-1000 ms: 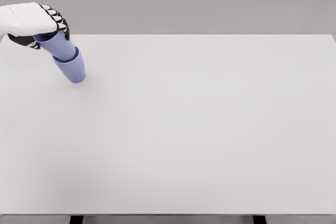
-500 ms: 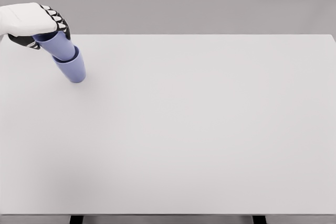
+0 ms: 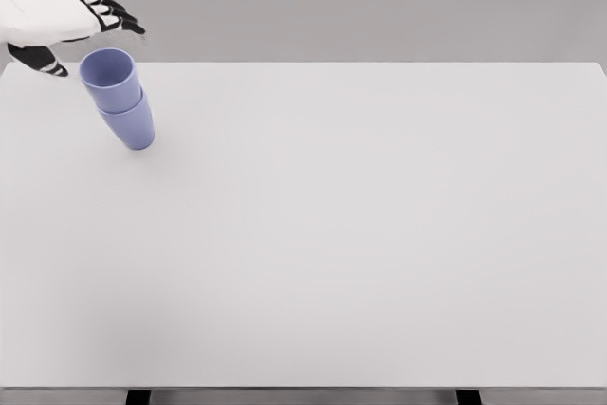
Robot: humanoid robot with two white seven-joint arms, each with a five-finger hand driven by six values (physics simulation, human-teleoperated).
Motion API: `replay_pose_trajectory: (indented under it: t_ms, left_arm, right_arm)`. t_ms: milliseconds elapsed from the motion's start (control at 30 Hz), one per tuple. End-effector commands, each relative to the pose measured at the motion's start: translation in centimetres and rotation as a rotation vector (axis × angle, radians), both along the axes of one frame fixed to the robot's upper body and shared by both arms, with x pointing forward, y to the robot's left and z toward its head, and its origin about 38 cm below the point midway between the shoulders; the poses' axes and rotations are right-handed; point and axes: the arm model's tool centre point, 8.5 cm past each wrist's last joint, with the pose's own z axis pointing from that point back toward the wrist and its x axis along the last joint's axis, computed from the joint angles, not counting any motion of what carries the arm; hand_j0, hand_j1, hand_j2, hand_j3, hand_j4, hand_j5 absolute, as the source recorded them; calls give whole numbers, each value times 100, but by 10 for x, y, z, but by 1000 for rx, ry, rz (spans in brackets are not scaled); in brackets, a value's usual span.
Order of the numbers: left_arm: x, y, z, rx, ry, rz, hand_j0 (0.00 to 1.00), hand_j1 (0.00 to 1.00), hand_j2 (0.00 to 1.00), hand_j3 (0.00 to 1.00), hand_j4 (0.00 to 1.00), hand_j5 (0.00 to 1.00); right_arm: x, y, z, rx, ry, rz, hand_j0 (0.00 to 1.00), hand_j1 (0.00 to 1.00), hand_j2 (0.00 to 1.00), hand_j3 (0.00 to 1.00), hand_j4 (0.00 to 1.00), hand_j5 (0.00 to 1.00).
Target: Place the right cup on the left cup with left arm
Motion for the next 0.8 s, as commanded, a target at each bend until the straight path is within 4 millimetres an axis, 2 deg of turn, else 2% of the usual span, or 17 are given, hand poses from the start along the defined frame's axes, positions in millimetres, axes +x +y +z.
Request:
replay_pose_trajectory:
  t_ms: [0, 133, 200, 300, 367, 433, 467, 633, 767]
  left_arm:
    - [-6, 21, 26, -58, -45, 36, 100, 100, 100, 100, 100, 100]
    - [-33, 63, 49, -166, -19, 72, 100, 100, 100, 100, 100, 100]
    - [-48, 73, 41, -143, 15, 83, 100, 100, 100, 100, 100, 100]
    - [-87, 118, 42, -130, 105, 168, 100, 100, 100, 100, 100, 100]
    - [-97, 131, 44, -120, 125, 201, 100, 100, 100, 100, 100, 100]
    - [-98, 127, 46, -161, 134, 183, 100, 100, 100, 100, 100, 100]
    - [-100, 118, 46, -160, 138, 153, 100, 100, 100, 100, 100, 100]
    - [-119, 66, 2, -118, 268, -6, 100, 100, 100, 100, 100, 100]
    - [-129, 56, -1, -88, 292, -38, 100, 100, 100, 100, 100, 100]
  right_arm:
    - [-1, 0, 0, 0, 1, -1, 100, 100, 100, 100, 100, 100]
    - [0, 0, 0, 0, 0, -1, 100, 100, 100, 100, 100, 100]
    - [0, 0, 0, 0, 0, -1, 100, 100, 100, 100, 100, 100]
    - [0, 0, 0, 0, 0, -1, 100, 100, 100, 100, 100, 100]
    - [0, 0, 0, 0, 0, -1, 100, 100, 100, 100, 100, 100]
    - [0, 0, 0, 0, 0, -1, 100, 100, 100, 100, 100, 100]
    - [0, 0, 0, 0, 0, -1, 100, 100, 100, 100, 100, 100]
    - [0, 0, 0, 0, 1, -1, 100, 100, 100, 100, 100, 100]
    - [0, 0, 0, 0, 1, -1, 100, 100, 100, 100, 100, 100]
